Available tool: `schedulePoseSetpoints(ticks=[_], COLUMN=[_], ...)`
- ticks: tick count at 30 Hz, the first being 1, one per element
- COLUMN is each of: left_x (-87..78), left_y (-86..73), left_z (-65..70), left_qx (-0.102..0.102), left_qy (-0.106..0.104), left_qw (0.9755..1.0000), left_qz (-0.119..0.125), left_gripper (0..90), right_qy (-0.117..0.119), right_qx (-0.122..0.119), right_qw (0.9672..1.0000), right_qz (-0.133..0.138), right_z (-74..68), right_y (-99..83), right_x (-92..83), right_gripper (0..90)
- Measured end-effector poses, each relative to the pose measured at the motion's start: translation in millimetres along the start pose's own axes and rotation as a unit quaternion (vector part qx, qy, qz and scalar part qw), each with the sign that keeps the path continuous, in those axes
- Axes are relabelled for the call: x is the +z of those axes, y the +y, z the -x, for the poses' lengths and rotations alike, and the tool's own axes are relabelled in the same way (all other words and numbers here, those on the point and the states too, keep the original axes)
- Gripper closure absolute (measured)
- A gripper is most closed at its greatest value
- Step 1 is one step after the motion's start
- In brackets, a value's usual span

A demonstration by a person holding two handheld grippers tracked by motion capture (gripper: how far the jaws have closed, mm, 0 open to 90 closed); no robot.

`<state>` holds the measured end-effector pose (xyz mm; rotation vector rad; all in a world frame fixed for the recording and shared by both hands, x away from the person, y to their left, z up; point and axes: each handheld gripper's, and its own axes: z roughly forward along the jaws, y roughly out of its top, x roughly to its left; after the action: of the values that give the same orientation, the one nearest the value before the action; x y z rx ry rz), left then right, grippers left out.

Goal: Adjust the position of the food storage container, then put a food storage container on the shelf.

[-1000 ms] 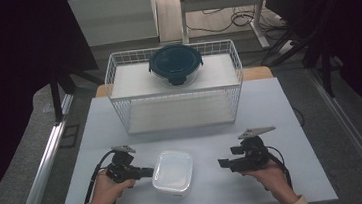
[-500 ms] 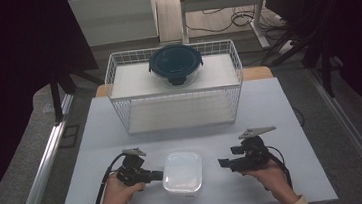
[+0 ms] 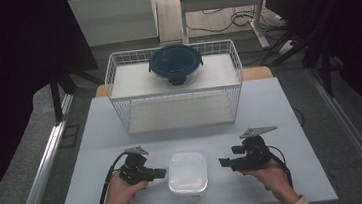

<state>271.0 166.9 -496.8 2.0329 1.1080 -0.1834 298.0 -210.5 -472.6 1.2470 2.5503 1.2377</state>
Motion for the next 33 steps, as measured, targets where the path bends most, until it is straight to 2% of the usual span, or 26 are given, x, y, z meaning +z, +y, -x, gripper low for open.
schedulePoseSetpoints(ticks=[3, 4, 7, 10, 14, 17, 20, 33], left_x=[-11.5, -15.0, -22.0, -29.9, -39.8, -45.0, -46.3, -43.6], left_y=[-1.8, -3.1, -5.4, -7.6, -10.8, -13.1, -14.9, -16.2], left_z=[0.1, 2.5, 8.0, 13.4, 16.4, 14.9, 12.9, 10.1], left_qx=[-0.003, -0.006, -0.011, -0.013, -0.012, -0.023, -0.032, -0.043], left_qy=[0.005, 0.013, 0.034, 0.048, 0.061, 0.07, 0.074, 0.068], left_qw=[0.9995, 0.9989, 0.9969, 0.9958, 0.9943, 0.9929, 0.992, 0.9922], left_qz=[0.03, 0.045, 0.07, 0.077, 0.087, 0.094, 0.097, 0.095], left_gripper=[89.4, 87.5, 70.5, 53.8, 41.6, 34.1, 30.1, 27.4], right_qy=[0.001, 0.001, 0.002, 0.002, 0.002, 0.004, 0.007, 0.02], right_qx=[0.0, 0.001, 0.002, -0.001, -0.002, -0.001, 0.0, 0.013], right_qw=[1.0, 1.0, 1.0, 1.0, 0.9999, 0.9999, 0.9998, 0.9994], right_qz=[0.002, 0.002, 0.002, 0.006, 0.011, 0.013, 0.018, 0.027], right_z=[0.0, -0.1, -1.3, -2.7, -3.2, -3.5, -3.9, -4.2], right_y=[0.3, 0.3, 0.5, 0.9, 1.7, 1.8, 2.4, 4.0], right_x=[-0.4, -0.4, -0.8, -1.8, -2.6, -2.0, -2.4, -4.4], right_gripper=[25.9, 25.9, 25.9, 25.9, 25.9, 25.5, 25.1, 24.9])
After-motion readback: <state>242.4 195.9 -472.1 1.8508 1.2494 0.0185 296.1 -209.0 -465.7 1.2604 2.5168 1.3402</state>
